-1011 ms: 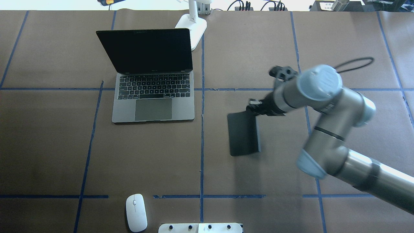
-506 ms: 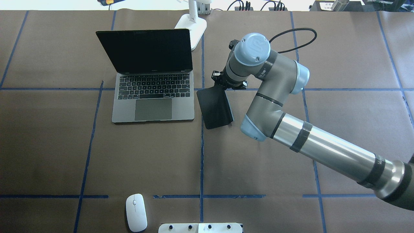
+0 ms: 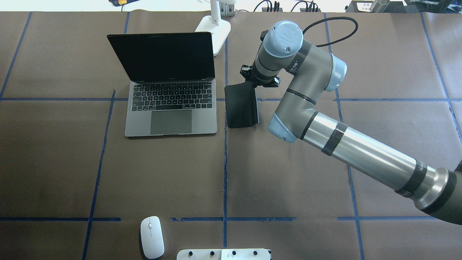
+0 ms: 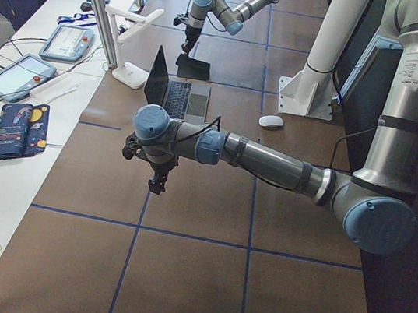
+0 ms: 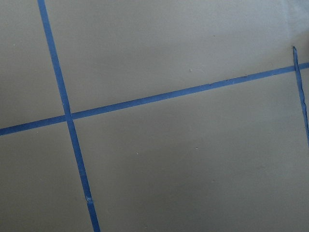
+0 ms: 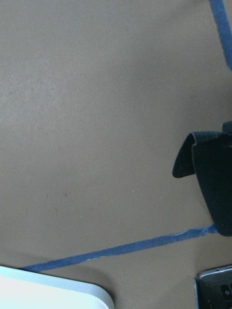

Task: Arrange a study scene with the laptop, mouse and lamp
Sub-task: 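Carry the mouse pad with the right gripper beside the laptop, then release the mouse pad and withdraw the right gripper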

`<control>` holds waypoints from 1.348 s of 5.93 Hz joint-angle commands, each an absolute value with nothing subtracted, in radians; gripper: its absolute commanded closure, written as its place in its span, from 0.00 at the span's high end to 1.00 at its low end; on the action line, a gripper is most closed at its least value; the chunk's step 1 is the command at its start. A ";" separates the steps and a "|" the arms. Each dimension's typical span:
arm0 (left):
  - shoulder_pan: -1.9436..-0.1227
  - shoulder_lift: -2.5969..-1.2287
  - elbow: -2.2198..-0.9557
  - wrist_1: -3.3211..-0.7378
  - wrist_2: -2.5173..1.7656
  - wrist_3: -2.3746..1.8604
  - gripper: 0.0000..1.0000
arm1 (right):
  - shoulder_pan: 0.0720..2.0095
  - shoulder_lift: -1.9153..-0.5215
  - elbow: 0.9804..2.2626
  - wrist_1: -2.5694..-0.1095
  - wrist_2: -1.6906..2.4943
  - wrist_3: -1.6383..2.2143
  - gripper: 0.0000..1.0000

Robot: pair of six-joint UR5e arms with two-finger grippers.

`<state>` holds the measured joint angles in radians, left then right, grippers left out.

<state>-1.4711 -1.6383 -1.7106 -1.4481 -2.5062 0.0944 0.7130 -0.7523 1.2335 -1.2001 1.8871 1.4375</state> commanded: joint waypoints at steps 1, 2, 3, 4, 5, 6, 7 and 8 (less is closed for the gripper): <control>-1.471 -1.640 -1.735 -1.448 -2.500 0.098 1.00 | 0.712 -0.752 1.233 -1.204 1.887 1.425 0.99; -1.467 -1.644 -1.759 -1.460 -2.499 0.098 1.00 | 0.716 -0.753 1.236 -1.209 1.899 1.393 1.00; -1.462 -1.629 -1.807 -1.509 -2.502 0.091 1.00 | 0.738 -0.781 1.236 -1.222 1.948 1.273 1.00; -1.425 -1.631 -1.875 -1.511 -2.497 0.087 1.00 | 0.793 -0.816 1.249 -1.261 2.038 1.167 1.00; -1.342 -1.632 -1.952 -1.512 -2.494 -0.072 1.00 | 0.843 -0.851 1.285 -1.303 2.098 1.031 1.00; -1.230 -1.631 -2.009 -1.554 -2.435 -0.233 1.00 | 0.909 -0.898 1.366 -1.397 2.168 0.899 1.00; -1.103 -1.628 -2.052 -1.651 -2.355 -0.470 1.00 | 0.980 -0.981 1.502 -1.525 2.195 0.750 1.00; -0.998 -1.626 -2.059 -1.777 -2.283 -0.655 1.00 | 1.056 -1.079 1.634 -1.637 2.195 0.512 1.00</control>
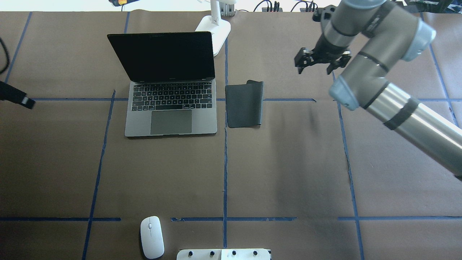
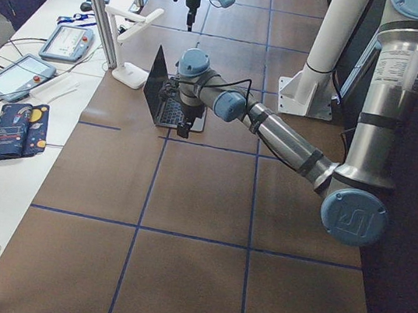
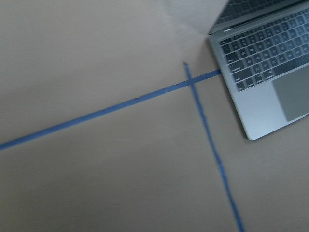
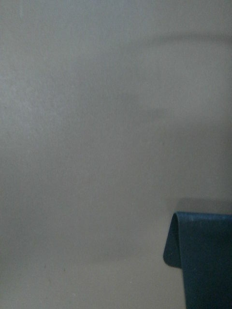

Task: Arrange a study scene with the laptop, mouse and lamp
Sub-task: 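Release the mouse pad and withdraw the right gripper, then lower the left gripper onto the white mouse and grasp it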

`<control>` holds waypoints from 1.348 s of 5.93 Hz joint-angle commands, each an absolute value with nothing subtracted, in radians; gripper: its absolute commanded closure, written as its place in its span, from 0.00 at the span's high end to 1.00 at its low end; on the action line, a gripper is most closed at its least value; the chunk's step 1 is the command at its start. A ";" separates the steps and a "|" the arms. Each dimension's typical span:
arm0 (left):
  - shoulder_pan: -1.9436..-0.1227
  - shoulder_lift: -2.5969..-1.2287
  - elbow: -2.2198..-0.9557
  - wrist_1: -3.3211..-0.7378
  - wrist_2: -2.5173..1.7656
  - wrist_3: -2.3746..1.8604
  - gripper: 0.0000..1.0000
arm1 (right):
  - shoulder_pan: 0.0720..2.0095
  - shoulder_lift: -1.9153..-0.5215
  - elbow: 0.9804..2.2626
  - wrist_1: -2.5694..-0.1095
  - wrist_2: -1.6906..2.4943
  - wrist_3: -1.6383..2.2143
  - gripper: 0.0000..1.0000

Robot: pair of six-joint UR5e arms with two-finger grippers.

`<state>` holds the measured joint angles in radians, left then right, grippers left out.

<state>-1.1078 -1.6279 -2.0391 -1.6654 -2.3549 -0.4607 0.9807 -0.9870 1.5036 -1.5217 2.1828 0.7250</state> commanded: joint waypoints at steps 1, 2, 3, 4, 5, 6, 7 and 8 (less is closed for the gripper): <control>-0.827 -1.626 -2.089 -1.819 -2.129 -0.830 1.00 | 1.113 -1.186 1.764 -1.742 2.195 0.326 1.00; -0.686 -1.626 -2.139 -1.819 -1.997 -0.976 1.00 | 1.191 -1.300 1.861 -1.781 2.219 0.216 1.00; -0.576 -1.626 -2.161 -1.819 -1.918 -1.067 1.00 | 1.271 -1.413 1.909 -1.779 2.264 0.058 1.00; -0.448 -1.629 -2.175 -1.818 -1.811 -1.206 1.00 | 1.366 -1.515 1.917 -1.778 2.296 -0.106 1.00; -0.334 -1.631 -2.177 -1.809 -1.721 -1.385 1.00 | 1.453 -1.591 1.908 -1.782 2.307 -0.271 1.00; -0.237 -1.634 -2.177 -1.774 -1.625 -1.511 1.00 | 1.526 -1.665 1.904 -1.782 2.307 -0.390 1.00; -0.195 -1.669 -2.175 -1.694 -1.605 -1.601 1.00 | 1.590 -1.721 1.892 -1.781 2.307 -0.449 1.00; -0.164 -1.724 -2.174 -1.607 -1.605 -1.702 1.00 | 1.595 -1.732 1.891 -1.782 2.303 -0.436 1.00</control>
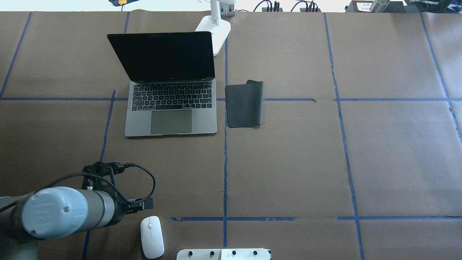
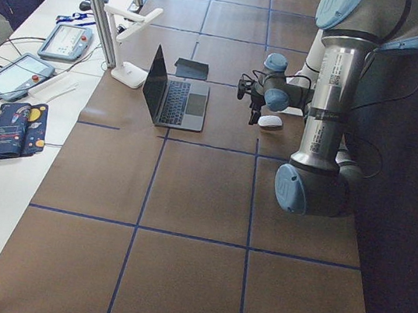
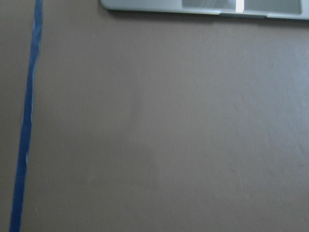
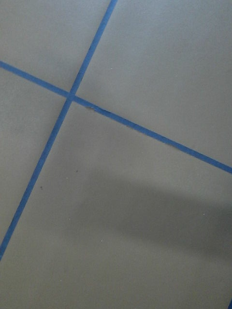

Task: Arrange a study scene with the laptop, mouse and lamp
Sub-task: 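Lower the left gripper onto the white mouse and grasp it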

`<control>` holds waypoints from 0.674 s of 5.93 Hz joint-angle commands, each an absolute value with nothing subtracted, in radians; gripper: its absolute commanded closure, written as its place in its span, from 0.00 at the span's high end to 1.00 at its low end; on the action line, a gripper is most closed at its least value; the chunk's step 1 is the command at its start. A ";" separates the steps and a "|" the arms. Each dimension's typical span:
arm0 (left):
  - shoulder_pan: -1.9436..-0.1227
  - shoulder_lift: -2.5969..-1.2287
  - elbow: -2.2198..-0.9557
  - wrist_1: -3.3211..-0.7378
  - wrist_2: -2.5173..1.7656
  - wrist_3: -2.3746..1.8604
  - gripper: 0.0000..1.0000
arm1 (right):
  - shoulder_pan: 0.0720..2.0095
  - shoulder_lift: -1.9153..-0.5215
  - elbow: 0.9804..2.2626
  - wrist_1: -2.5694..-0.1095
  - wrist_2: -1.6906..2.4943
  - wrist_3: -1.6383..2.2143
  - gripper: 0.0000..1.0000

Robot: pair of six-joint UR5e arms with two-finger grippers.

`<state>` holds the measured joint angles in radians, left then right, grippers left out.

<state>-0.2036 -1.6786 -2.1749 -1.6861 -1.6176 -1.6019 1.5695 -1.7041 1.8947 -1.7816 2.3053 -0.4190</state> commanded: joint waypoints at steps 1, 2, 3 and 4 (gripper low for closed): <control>-0.122 -1.748 -2.169 -1.592 -1.605 -1.760 1.00 | 1.595 -1.729 1.888 -1.782 2.303 -0.434 1.00; -0.100 -1.750 -2.157 -1.594 -1.602 -1.778 1.00 | 1.595 -1.730 1.888 -1.782 2.303 -0.434 1.00; -0.091 -1.752 -2.146 -1.594 -1.600 -1.776 1.00 | 1.595 -1.732 1.888 -1.782 2.307 -0.414 1.00; -0.083 -1.759 -2.110 -1.600 -1.600 -1.773 1.00 | 1.595 -1.732 1.890 -1.782 2.309 -0.411 1.00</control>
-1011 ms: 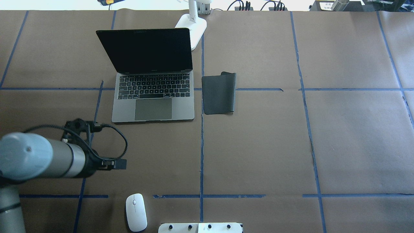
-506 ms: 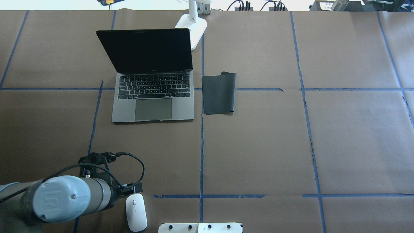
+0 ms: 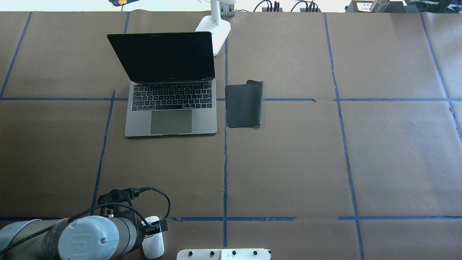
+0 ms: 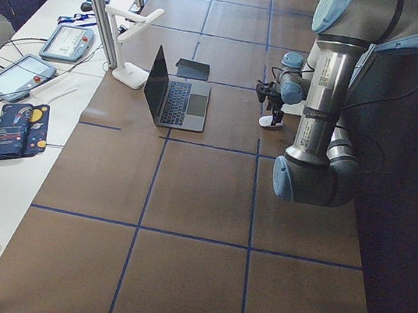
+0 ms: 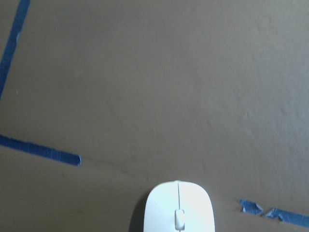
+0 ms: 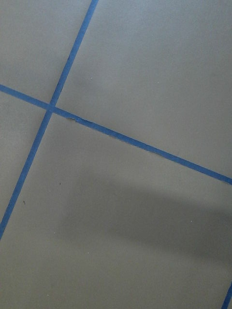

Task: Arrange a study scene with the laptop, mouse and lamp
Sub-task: 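Lower the left gripper onto the white mouse and grasp it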

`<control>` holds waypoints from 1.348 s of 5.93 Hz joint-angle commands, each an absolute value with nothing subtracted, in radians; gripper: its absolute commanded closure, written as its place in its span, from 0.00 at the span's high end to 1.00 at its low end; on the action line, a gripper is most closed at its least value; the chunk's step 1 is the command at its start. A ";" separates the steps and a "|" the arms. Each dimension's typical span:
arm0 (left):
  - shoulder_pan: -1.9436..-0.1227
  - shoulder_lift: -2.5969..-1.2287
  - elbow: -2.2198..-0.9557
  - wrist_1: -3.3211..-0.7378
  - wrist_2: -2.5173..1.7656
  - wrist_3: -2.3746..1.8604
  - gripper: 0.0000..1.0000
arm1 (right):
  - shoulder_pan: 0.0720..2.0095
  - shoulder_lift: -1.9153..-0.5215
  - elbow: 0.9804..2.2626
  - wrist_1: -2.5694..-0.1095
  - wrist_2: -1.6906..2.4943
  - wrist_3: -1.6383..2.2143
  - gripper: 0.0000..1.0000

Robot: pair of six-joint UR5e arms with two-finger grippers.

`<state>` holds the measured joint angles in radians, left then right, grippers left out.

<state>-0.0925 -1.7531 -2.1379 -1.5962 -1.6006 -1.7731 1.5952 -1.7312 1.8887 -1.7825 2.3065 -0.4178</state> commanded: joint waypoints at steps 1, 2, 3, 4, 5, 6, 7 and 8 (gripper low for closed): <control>-0.081 -1.782 -2.089 -1.600 -1.600 -1.769 1.00 | 1.595 -1.732 1.888 -1.782 2.307 -0.411 1.00; -0.081 -1.811 -2.060 -1.600 -1.600 -1.769 1.00 | 1.595 -1.732 1.890 -1.782 2.307 -0.411 1.00; -0.081 -1.822 -2.045 -1.601 -1.600 -1.766 1.00 | 1.595 -1.733 1.890 -1.781 2.307 -0.411 1.00; -0.081 -1.819 -2.039 -1.601 -1.600 -1.761 0.99 | 1.595 -1.733 1.888 -1.781 2.307 -0.411 1.00; -0.080 -1.819 -2.037 -1.601 -1.600 -1.759 0.67 | 1.595 -1.733 1.890 -1.781 2.307 -0.411 1.00; -0.080 -1.821 -2.037 -1.600 -1.603 -1.750 0.30 | 1.595 -1.733 1.890 -1.781 2.307 -0.411 1.00; -0.086 -1.821 -2.051 -1.597 -1.605 -1.724 0.07 | 1.595 -1.733 1.890 -1.781 2.307 -0.411 1.00; -0.104 -1.824 -2.078 -1.592 -1.611 -1.671 0.05 | 1.595 -1.735 1.888 -1.781 2.307 -0.411 1.00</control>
<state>-0.0904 -1.8219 -2.0565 -1.5962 -1.6059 -1.7137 1.5953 -1.7340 1.8897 -1.7809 2.3071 -0.4111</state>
